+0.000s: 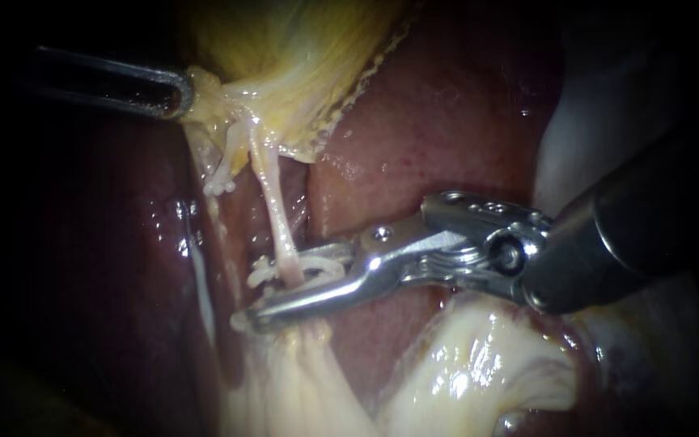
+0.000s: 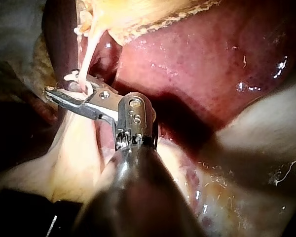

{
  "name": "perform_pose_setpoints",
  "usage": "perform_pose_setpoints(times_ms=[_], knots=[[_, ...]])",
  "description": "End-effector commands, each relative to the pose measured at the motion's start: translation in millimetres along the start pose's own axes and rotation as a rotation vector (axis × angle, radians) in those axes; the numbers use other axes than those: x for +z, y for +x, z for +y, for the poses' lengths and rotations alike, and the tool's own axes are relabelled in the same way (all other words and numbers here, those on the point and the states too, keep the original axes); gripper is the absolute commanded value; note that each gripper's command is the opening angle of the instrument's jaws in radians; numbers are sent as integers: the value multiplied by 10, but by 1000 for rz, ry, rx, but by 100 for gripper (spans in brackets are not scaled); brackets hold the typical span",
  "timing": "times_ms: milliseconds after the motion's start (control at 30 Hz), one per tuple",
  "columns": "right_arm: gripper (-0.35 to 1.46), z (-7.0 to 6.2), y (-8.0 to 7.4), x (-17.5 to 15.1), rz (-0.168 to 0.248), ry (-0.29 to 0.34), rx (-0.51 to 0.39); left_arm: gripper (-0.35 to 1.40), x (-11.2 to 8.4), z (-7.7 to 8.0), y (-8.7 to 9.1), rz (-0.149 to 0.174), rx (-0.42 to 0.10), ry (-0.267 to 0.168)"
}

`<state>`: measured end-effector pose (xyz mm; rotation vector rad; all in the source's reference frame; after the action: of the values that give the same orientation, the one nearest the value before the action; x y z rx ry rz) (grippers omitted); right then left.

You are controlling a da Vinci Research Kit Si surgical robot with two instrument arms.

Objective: Clipping second clip right tube

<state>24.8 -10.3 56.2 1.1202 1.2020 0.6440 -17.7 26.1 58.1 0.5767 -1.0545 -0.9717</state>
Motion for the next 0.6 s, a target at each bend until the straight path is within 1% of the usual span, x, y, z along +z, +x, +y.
perform_pose_setpoints(times_ms=[33, 67, 167, 200, 300, 333, 400, 500, 600], knots=[[19, 0, 0, 0, -3, 3, 0, -35, 0, 0, 0, 0, 0, 0], [14, 1, 0, -1, -6, 7, 0, -35, 0, 0, 0, 0, 0, 0], [-18, 1, -1, -2, -25, 29, -3, -35, 0, 0, 0, 0, 0, 0], [-25, 1, -1, -2, -33, 38, -4, -35, 0, 0, 0, 0, 0, 0], [-30, 3, 0, -1, -50, 58, -7, -35, 0, 0, 0, 0, 0, 0], [-35, 3, 0, -1, -59, 69, -9, -35, 0, 0, 0, 0, 0, 0], [-35, 5, 0, -2, -57, 68, -10, -35, 0, 0, -1, 0, 0, 0], [-35, 6, 1, -3, -42, 40, -9, -35, 0, 0, -1, 0, 0, 0], [-35, 7, 0, -4, -41, 40, -9, -35, 1, 0, -1, 0, 0, 0]])
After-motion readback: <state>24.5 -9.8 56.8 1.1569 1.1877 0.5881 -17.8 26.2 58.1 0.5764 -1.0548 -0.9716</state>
